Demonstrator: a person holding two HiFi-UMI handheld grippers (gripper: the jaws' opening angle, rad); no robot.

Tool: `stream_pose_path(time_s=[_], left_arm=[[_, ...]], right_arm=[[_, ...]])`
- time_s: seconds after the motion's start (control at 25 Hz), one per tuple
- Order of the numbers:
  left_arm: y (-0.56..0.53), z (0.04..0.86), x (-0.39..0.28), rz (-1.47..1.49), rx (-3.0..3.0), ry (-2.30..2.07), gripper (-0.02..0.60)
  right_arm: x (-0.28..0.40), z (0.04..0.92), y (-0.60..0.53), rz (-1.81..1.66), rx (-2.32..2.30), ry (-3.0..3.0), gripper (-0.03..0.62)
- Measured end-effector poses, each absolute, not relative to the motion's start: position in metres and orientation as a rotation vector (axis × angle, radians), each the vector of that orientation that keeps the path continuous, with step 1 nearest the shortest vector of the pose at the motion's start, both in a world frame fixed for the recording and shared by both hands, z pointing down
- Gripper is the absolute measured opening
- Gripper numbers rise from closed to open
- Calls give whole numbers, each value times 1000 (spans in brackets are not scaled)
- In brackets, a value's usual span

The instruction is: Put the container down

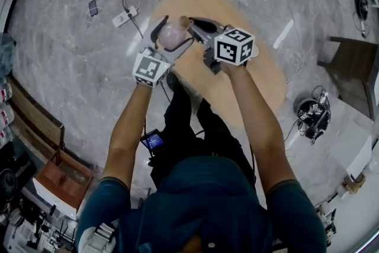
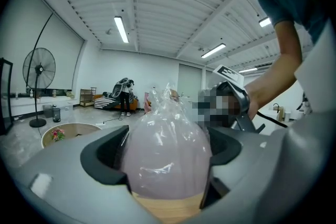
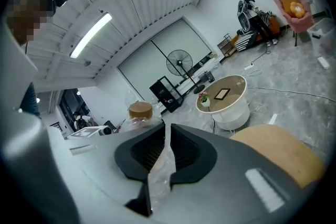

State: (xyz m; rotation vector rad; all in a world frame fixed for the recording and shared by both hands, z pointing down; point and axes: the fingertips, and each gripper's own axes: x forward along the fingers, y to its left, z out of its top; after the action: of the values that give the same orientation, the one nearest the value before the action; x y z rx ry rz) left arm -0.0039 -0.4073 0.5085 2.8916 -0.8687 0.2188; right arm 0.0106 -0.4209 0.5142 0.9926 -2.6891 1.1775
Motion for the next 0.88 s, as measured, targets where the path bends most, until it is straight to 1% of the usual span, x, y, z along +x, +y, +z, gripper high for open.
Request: stream_pose_path(time_s=[0.48, 0.88], left_arm=[[-412, 580, -1, 361, 2885, -717, 419], [-407, 646, 2, 465, 2878, -673, 417]], right_arm=[[4, 570, -421, 1068, 928, -2641, 11], [-1, 620, -415, 1063, 909, -2582, 11]])
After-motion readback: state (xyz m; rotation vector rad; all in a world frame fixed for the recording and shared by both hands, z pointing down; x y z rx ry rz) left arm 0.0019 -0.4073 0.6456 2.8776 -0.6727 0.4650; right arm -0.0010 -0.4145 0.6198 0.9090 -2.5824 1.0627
